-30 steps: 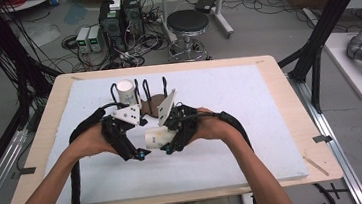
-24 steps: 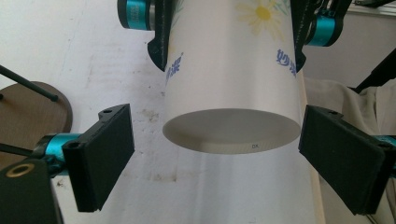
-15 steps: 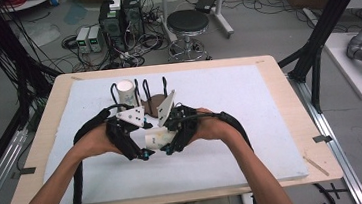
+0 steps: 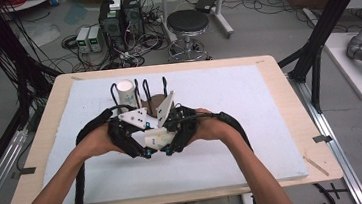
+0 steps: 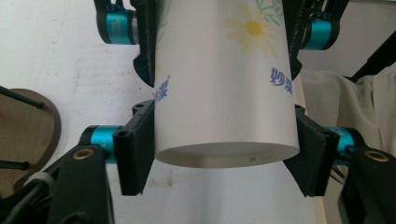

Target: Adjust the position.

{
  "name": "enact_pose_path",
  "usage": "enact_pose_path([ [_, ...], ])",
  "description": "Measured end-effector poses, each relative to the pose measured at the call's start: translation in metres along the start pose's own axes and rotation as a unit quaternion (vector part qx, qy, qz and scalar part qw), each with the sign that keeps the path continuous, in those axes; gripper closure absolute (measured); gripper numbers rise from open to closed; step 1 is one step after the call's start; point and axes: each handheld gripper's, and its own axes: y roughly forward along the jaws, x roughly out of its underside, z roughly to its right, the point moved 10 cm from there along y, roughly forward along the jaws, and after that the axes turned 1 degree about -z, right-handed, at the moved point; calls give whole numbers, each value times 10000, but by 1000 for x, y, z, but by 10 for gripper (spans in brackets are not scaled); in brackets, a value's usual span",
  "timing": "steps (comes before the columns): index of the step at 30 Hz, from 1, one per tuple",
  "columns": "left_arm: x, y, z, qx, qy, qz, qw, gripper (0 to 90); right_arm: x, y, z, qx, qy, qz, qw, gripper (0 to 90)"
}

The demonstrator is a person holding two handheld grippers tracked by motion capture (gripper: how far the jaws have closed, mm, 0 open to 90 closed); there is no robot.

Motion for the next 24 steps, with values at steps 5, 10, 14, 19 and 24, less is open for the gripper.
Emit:
enact_pose_path([
  [5,0,1,-1,-22,6,-30,10000,362,1,-1,1,42,-16,-17,10000,324],
  [10,0,1,0,-22,-28,-46,10000,366,2,0,1,19,-17,-41,10000,324],
  [14,0,1,1,-20,-10,-52,10000,366,1,1,0,1,-34,-28,10000,300],
  [19,0,-1,1,-56,50,-35,10000,365,-2,-1,1,22,-117,172,9998,206],
  [24,1,-1,-1,-112,7,-32,9999,364,-2,-4,1,4,-32,249,9997,193],
])
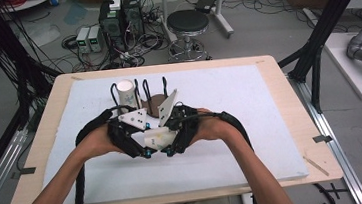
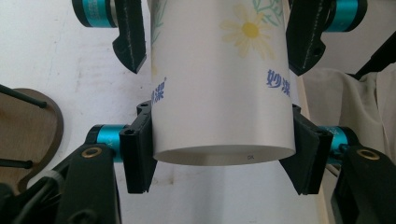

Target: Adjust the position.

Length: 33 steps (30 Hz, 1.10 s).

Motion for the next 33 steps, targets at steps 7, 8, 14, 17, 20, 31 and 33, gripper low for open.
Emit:
enact_pose_path([
  [7,0,1,1,11,15,-13,10000,365,-3,-4,2,63,33,159,9998,185],
  [8,0,2,2,5,1,17,10000,365,-4,-6,2,76,41,194,9998,185],
  [14,6,10,6,60,-64,113,9999,364,-9,-14,2,94,35,463,9989,182],
  [17,9,12,7,70,-154,258,9995,364,-9,-18,2,124,61,538,9985,182],
  [20,10,13,7,59,-166,310,9994,364,-10,-22,4,187,49,634,9978,182],
  [31,15,13,5,22,-362,675,9971,365,-6,-32,7,255,169,962,9949,182],
  [33,16,12,4,24,-444,863,9953,365,-4,-34,8,265,230,1100,9933,182],
])
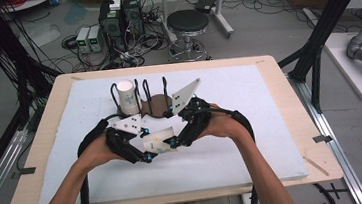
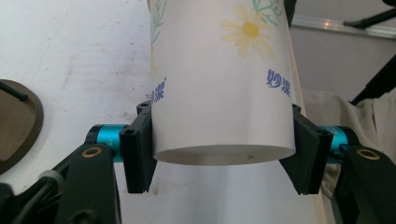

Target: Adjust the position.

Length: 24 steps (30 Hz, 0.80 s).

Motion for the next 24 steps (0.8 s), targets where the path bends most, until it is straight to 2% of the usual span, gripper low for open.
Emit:
enact_pose_path([
  [3,0,-3,-1,-7,-66,204,9998,365,1,-3,0,-15,110,232,9997,182],
  [7,-2,-7,-2,-13,-170,514,9985,364,5,-5,1,26,210,392,9990,182],
  [12,-3,-11,-1,39,-253,837,9962,365,8,-8,2,47,324,646,9974,182],
  [16,-4,-14,-2,48,-343,1154,9927,364,12,-9,1,45,410,836,9956,181],
  [21,-4,-17,-3,18,-414,1432,9888,365,16,-8,0,27,465,1014,9938,182],
  [23,-5,-19,-3,69,-468,1613,9858,365,17,-8,-1,25,487,1073,9930,182],
  [24,-5,-19,-3,69,-468,1613,9858,365,17,-8,-1,27,504,1101,9926,182],
])
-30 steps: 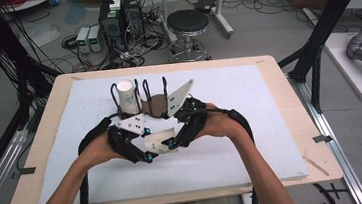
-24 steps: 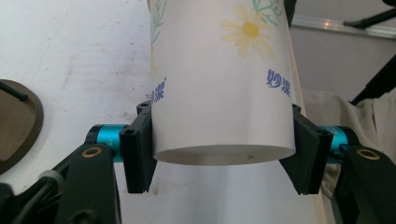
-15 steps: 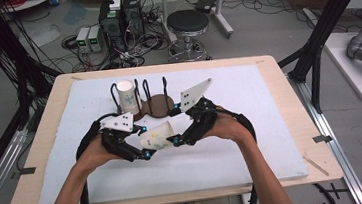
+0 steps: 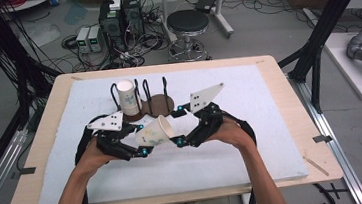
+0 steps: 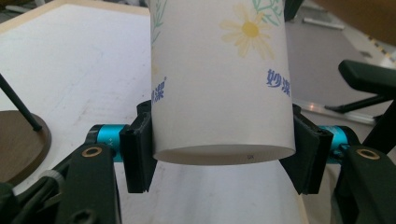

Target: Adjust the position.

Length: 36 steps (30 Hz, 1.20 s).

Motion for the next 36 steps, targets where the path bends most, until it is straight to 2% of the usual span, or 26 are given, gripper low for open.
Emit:
enact_pose_path([
  [4,-5,-5,0,0,10,347,9994,365,1,1,-1,-8,26,112,9999,181],
  [8,-8,-10,1,38,-56,686,9976,365,1,1,-1,-28,60,271,9996,182],
  [26,-9,-10,2,21,-9,775,9970,365,5,13,-4,-112,231,730,9970,182],
  [31,-9,-9,4,12,27,745,9972,365,5,15,-5,-175,278,958,9949,182],
  [36,-11,-7,6,66,27,838,9965,365,1,18,-8,-301,290,1140,9926,182],
])
